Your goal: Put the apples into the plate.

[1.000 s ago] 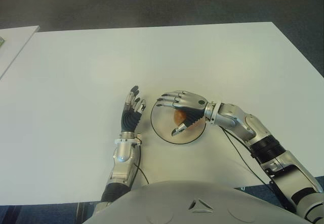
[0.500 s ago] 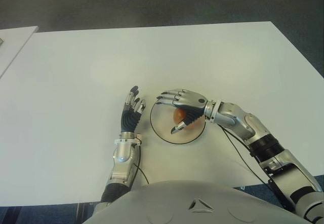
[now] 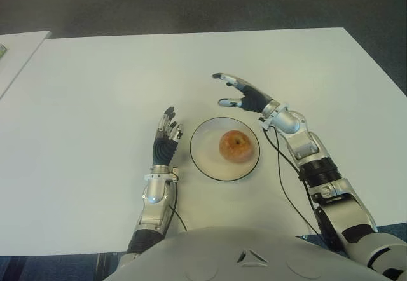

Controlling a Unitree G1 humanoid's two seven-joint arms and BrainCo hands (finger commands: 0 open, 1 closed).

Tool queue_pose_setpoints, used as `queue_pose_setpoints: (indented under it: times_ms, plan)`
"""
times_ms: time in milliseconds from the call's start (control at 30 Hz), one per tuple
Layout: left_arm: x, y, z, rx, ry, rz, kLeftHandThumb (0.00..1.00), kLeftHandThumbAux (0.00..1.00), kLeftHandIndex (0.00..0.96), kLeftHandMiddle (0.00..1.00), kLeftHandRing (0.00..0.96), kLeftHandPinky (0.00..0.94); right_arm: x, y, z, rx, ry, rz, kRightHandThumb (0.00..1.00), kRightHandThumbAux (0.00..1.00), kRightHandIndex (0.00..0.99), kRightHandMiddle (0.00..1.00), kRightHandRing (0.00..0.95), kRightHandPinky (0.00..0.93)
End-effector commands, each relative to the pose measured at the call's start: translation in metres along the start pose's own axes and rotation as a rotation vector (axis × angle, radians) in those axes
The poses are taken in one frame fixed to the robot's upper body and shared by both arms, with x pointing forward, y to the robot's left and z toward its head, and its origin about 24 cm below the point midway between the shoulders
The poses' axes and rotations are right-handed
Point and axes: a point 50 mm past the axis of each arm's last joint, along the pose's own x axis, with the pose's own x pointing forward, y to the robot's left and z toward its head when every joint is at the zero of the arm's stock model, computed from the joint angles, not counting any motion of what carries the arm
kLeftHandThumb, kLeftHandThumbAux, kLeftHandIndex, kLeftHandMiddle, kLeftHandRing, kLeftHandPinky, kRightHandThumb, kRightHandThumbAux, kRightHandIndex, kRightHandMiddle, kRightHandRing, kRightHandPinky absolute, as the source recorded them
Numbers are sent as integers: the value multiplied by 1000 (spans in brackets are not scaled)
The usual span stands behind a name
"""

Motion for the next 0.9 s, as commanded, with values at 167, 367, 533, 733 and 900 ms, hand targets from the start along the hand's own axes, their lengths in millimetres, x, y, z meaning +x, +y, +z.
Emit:
queue_pose_setpoints:
  times_ms: [167, 367, 533, 733, 900]
  plan:
    - [-30, -2, -27, -9, 158, 19, 0, 460, 10, 9, 0, 0, -22, -10, -43, 443, 107, -195, 115, 230, 0, 0, 0, 0]
    - [-31, 0, -29, 12, 172, 16, 0, 452, 1, 1, 0, 0, -31, -8, -57, 584, 138, -308, 105, 281, 0, 0, 0, 0]
    - [-30, 2, -26, 20, 156, 6, 0, 439, 0, 0, 0, 0, -40, -4, -68, 685, 150, -397, 101, 321, 0, 0, 0, 0]
    - [-33, 3, -19, 10, 138, 26, 0, 444, 0, 1, 0, 0, -45, 4, -74, 834, 136, -526, 100, 332, 3, 0, 0, 0]
    - [-35, 6, -18, 15, 134, 41, 0, 462, 0, 0, 0, 0, -53, 16, -79, 933, 159, -650, 103, 328, 30, 0, 0, 0]
